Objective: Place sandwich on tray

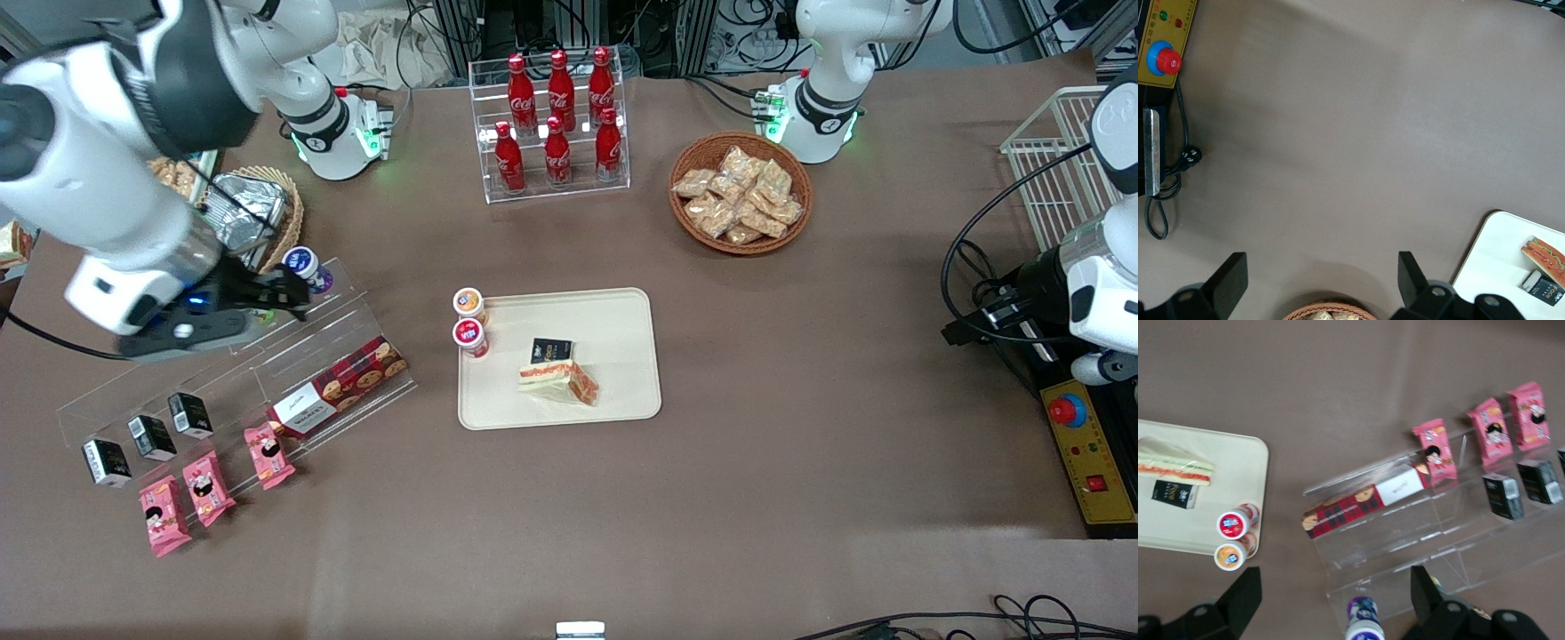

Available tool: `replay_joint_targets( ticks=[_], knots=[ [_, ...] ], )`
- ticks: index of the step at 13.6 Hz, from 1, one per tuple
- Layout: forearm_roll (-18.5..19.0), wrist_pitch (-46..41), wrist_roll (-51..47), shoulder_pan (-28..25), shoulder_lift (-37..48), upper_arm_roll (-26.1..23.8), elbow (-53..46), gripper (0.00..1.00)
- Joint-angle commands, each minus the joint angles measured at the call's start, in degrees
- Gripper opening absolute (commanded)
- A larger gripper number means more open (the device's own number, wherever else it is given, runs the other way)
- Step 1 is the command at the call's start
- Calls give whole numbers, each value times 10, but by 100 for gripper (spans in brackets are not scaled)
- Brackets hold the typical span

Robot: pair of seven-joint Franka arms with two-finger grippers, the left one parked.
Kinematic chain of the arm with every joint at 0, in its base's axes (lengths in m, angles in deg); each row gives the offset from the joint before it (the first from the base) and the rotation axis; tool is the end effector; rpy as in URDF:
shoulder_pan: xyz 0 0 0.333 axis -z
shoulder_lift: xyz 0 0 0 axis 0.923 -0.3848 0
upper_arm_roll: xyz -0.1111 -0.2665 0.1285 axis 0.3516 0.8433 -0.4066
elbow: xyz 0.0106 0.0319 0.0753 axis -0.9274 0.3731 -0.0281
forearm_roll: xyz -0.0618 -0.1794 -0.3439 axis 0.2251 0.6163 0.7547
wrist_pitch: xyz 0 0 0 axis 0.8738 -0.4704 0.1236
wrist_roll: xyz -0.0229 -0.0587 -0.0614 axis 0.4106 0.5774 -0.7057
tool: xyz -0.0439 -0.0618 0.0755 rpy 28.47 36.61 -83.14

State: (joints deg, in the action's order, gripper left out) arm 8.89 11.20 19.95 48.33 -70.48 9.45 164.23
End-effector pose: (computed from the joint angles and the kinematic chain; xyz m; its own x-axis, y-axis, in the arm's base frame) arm 0.5744 0.1173 0.5803 0.9883 0.1520 0.0136 0.1517 -0.9883 0.0183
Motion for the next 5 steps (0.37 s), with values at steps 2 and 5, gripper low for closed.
replay_joint_targets(
  ticks=[2,5],
  knots=[
    [-15,-27,-6,58,30,-6,11,99],
    [-15,-29,-6,94,32,-6,12,99]
  ],
)
